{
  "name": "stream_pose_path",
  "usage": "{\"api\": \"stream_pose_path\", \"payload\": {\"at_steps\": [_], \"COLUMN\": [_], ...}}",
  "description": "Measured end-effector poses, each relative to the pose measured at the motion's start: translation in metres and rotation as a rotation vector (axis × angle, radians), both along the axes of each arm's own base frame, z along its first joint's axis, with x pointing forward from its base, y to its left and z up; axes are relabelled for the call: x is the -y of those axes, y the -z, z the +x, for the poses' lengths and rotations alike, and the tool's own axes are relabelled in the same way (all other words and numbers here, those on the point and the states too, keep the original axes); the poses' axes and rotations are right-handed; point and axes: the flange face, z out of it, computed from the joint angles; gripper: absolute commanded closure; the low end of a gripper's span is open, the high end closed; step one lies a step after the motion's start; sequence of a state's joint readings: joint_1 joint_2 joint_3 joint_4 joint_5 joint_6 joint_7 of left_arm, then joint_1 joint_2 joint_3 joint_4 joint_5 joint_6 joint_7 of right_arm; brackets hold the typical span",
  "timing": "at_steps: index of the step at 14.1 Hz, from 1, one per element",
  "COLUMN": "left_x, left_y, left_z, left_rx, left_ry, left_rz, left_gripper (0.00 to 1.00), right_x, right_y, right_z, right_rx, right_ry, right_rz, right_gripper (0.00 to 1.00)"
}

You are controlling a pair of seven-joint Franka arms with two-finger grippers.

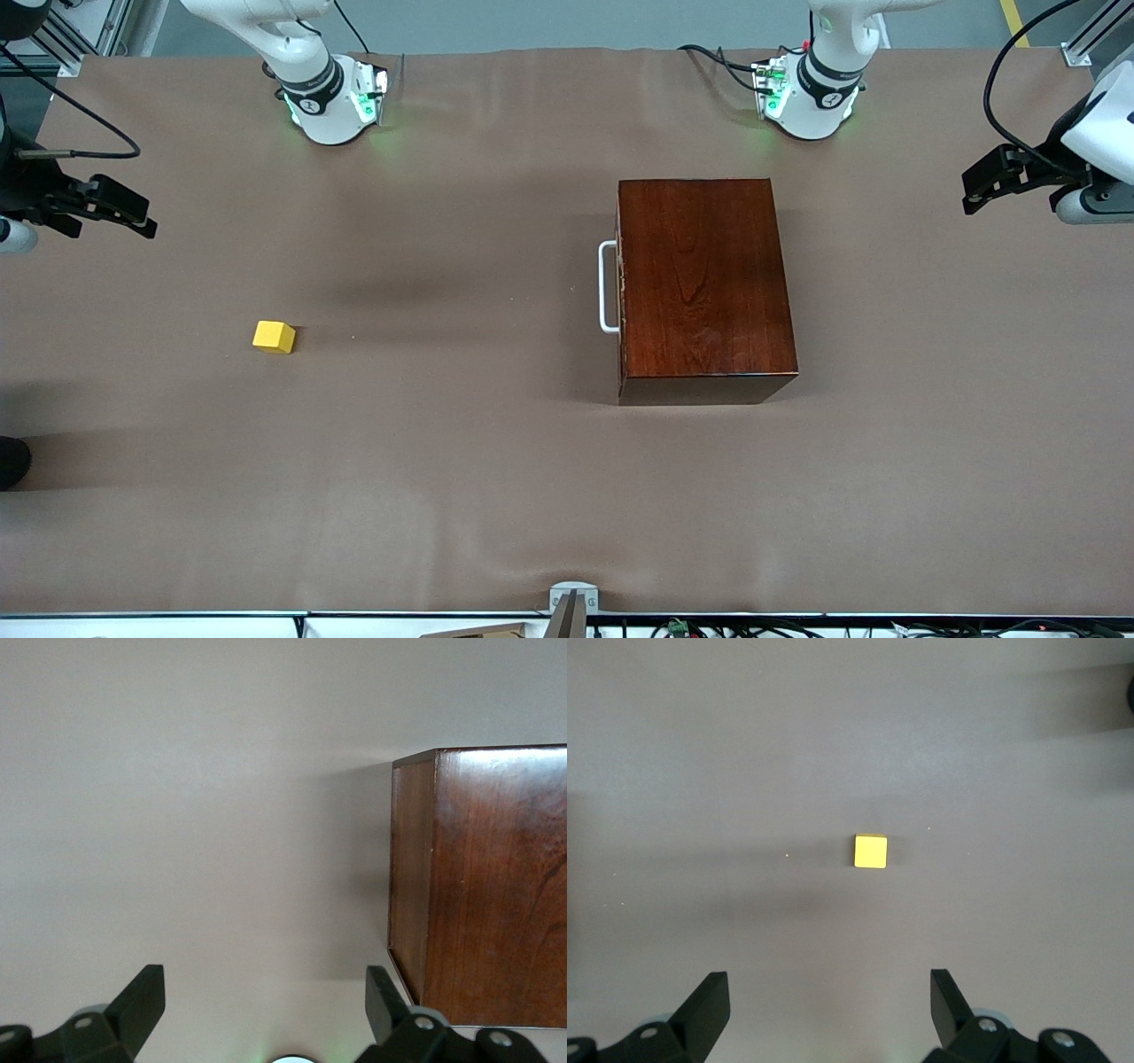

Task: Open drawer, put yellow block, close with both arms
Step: 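Reach the left gripper to the white drawer handle of the wooden box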

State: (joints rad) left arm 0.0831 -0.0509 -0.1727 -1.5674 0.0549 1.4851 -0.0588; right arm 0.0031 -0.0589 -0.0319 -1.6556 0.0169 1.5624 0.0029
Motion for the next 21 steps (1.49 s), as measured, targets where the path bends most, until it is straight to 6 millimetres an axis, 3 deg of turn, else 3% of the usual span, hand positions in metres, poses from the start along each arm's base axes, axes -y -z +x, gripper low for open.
{"api": "stream_pose_path", "payload": {"at_steps": [7, 10, 12, 15, 18, 21], "left_x": [0.003, 0.038, 0.090, 0.196, 0.285, 0.374], "left_y": [-0.005, 0.013, 0.040, 0.067, 0.100, 0.151], "left_z": [0.000, 0.007, 0.016, 0.024, 0.021, 0.002], "left_rx": [0.010, -0.024, -0.067, -0.080, -0.080, -0.057], "left_ry": [0.008, 0.071, 0.115, 0.062, 0.084, 0.092], "left_rz": [-0.002, -0.019, -0.024, -0.038, -0.060, -0.051], "left_gripper": [0.00, 0.00, 0.00, 0.00, 0.00, 0.00], "right_x": [0.000, 0.000, 0.000, 0.001, 0.002, 0.002], "right_y": [0.000, 0.000, 0.000, 0.001, 0.000, -0.001], "right_z": [0.000, 0.000, 0.000, 0.000, 0.000, 0.001], "right_rx": [-0.001, -0.001, -0.001, -0.001, 0.000, 0.004], "right_ry": [0.000, 0.000, 0.000, 0.001, 0.003, 0.004], "right_rz": [0.000, 0.000, 0.000, 0.000, 0.000, 0.000], "right_gripper": [0.00, 0.00, 0.00, 0.00, 0.00, 0.00]}}
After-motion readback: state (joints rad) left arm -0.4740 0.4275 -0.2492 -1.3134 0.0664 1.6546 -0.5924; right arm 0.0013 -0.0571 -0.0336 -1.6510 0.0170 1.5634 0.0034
